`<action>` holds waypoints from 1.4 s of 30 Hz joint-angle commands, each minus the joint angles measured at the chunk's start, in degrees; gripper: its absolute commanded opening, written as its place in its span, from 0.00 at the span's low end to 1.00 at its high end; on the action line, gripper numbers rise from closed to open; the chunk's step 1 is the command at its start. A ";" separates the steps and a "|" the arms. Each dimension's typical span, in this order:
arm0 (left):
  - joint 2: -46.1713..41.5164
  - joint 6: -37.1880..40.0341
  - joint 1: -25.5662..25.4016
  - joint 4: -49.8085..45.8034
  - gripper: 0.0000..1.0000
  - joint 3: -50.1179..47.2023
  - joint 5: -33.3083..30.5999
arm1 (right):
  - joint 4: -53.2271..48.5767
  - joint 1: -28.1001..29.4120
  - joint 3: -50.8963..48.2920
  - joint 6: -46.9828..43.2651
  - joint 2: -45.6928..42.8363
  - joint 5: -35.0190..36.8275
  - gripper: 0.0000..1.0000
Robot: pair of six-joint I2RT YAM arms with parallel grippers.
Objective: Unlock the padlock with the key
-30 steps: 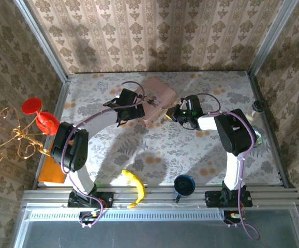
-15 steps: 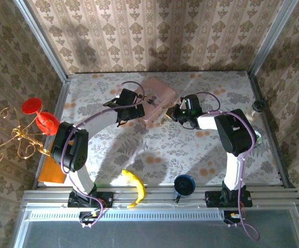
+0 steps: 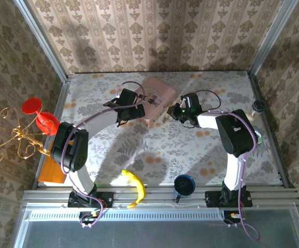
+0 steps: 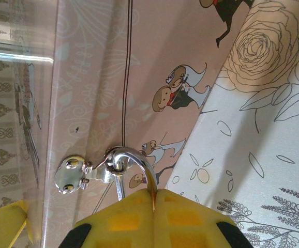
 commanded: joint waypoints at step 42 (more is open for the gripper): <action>1.13 1.48 0.44 -7.12 1.00 -0.90 -1.31 | 4.52 1.60 1.32 0.85 7.23 -1.46 0.27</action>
